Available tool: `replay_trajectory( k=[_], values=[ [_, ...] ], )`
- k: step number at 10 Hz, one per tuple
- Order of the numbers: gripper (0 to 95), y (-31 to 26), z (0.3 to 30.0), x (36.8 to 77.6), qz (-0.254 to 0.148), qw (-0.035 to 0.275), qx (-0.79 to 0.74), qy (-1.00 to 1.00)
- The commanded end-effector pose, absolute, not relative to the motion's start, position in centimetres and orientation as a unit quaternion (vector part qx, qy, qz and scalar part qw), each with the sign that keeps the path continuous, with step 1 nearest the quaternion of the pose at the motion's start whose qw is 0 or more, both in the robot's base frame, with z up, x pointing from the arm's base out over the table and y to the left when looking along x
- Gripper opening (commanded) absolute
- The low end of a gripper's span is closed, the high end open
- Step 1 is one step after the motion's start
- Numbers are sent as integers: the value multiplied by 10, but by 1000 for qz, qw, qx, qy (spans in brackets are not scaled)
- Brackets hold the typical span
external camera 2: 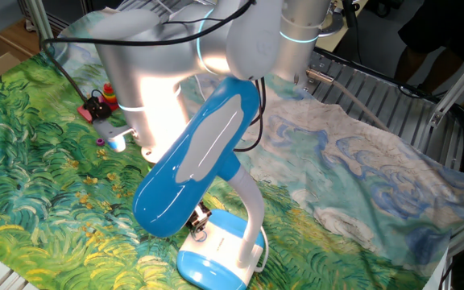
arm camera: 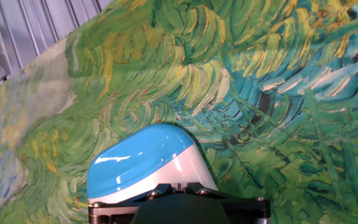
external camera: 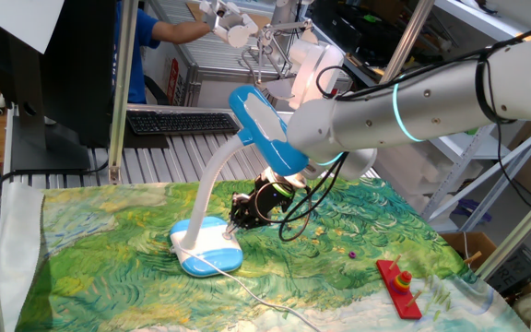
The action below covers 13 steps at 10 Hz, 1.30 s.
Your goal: Turn off the desk lamp by pressing the button
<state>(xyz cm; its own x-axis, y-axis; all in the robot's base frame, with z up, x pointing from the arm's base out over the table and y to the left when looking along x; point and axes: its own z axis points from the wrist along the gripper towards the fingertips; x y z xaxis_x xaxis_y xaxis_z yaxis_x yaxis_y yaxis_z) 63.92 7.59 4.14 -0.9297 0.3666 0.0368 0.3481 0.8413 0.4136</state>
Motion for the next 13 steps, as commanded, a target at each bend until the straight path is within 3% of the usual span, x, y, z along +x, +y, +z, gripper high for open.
replay_trajectory(
  k=[1, 13],
  values=[
    [0, 78, 39, 637, 211, 21, 189, 959],
    [0, 82, 33, 635, 208, 20, 200, 957]
  ],
)
